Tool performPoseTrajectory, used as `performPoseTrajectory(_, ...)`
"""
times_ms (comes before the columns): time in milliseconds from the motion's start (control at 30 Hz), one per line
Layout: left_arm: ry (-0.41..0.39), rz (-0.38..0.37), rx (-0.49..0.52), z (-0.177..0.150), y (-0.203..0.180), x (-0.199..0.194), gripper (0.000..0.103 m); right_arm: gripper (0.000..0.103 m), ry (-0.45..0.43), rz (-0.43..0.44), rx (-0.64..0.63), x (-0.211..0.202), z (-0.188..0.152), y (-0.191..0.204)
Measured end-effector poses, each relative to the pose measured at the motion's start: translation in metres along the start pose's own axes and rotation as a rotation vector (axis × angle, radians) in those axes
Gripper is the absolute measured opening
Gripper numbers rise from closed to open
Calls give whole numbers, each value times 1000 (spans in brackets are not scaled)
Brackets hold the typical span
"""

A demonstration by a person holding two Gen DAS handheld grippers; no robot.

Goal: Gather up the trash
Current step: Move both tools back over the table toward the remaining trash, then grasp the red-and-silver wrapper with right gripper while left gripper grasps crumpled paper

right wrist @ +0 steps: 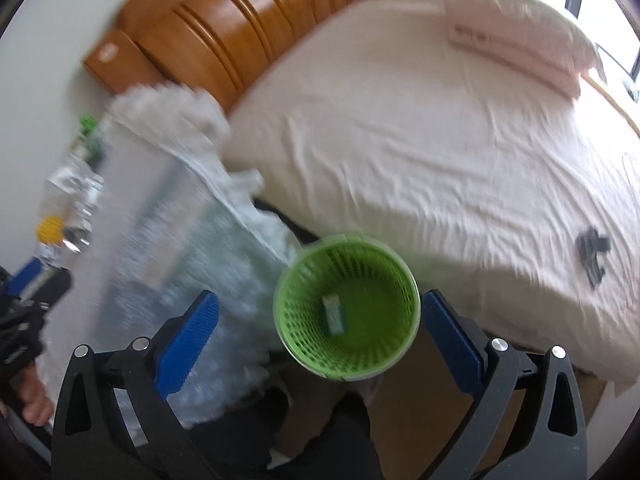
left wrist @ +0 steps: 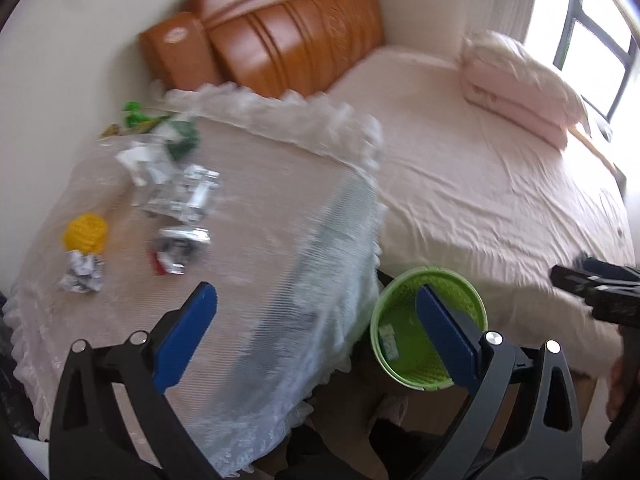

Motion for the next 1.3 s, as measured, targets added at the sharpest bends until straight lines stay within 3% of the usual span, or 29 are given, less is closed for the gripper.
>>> performPoseTrajectory(200, -53, 75, -117, -11, 67, -29, 95, 101, -108, 61, -129, -24, 23, 71)
performPoseTrajectory(367, -33, 160, -194, -31, 118, -34, 95, 101, -80, 139, -218, -10, 21, 124)
performPoseTrajectory(533, 0, 198, -284, -50, 158, -30, 95, 101, -38, 172, -320, 4, 14, 174)
performPoseTrajectory(1067, 21, 224, -401, -72, 198, -27, 95, 101, 41, 205, -393, 37, 8, 225)
performPoseTrajectory(1300, 41, 235, -424, -83, 224, -26, 95, 101, 28, 227, -439, 82, 14, 291)
Point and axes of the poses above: each gripper's, at about its wrist camera, not at the fingertips, and x roughly the way its jaws point, y to its left, z to its top, the point moved 1 cm from there along x, roughly the way its jaws point, and after that the axes turned 2 degrees about y, right-handed, at the moved point
